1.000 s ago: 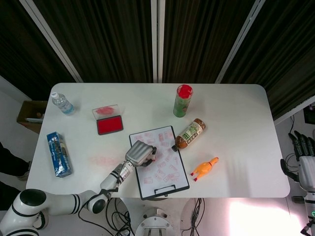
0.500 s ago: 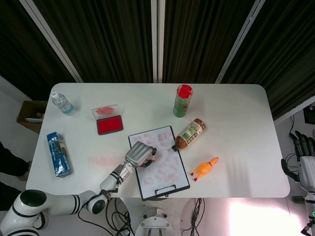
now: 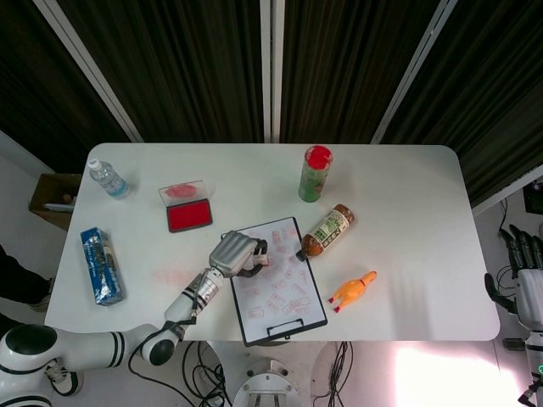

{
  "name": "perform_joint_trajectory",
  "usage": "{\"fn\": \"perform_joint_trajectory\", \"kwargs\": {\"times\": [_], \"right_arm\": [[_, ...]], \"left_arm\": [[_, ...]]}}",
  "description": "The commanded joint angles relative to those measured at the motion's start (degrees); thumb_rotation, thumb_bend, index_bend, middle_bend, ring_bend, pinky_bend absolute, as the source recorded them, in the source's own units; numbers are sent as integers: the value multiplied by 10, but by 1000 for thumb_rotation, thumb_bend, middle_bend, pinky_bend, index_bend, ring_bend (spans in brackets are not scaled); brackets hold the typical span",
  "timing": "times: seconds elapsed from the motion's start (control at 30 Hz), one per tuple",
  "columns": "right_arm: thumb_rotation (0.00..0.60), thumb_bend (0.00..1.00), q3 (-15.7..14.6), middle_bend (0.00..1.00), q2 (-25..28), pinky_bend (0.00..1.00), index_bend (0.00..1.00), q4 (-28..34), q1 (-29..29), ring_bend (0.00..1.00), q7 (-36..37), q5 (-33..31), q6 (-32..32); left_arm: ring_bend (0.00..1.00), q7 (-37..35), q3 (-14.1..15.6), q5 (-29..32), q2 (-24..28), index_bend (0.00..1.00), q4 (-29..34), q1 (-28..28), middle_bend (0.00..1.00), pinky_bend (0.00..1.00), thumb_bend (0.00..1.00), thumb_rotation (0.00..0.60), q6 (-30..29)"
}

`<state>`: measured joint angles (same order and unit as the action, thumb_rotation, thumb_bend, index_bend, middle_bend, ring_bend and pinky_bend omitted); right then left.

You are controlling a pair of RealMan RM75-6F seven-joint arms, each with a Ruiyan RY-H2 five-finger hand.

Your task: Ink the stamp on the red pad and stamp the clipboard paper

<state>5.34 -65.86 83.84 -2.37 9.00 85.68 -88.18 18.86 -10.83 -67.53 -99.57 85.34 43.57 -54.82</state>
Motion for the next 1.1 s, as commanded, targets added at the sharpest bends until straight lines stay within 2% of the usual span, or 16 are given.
{"fn": "perform_joint_trajectory", "kwargs": {"times": [0.03,0.2,0.33,0.5,0.73,1.1], "right_arm": [[600,339,0,0,0,0,0,1,0,0,-1,1,0],[600,339,-1,0,-1,0,0,3,-1,0,-5,3,0],[600,339,-3,0,-3,0,0,4,-2,0,-8,5,2],[600,338,-4,0,-2,0,0,8,-3,0,-14,9,1],[600,339,-6,0,0,0,0,16,-3,0,-26,12,2],[600,338,-5,0,10,0,0,33,-1,0,-37,9,-2]], "left_arm": [[752,-12,-9,-3,38,726,32,-19,726,789,408,600,-31],[753,-35,19,-14,63,724,16,-52,725,790,408,600,-55],[752,-77,56,-25,78,723,-19,-88,723,790,407,600,-64],[753,-114,88,-54,80,722,-63,-125,723,790,405,600,-91],[753,-146,112,-81,63,710,-112,-160,718,791,399,600,-117],[753,-188,125,-127,32,680,-189,-186,696,794,393,600,-139]]}}
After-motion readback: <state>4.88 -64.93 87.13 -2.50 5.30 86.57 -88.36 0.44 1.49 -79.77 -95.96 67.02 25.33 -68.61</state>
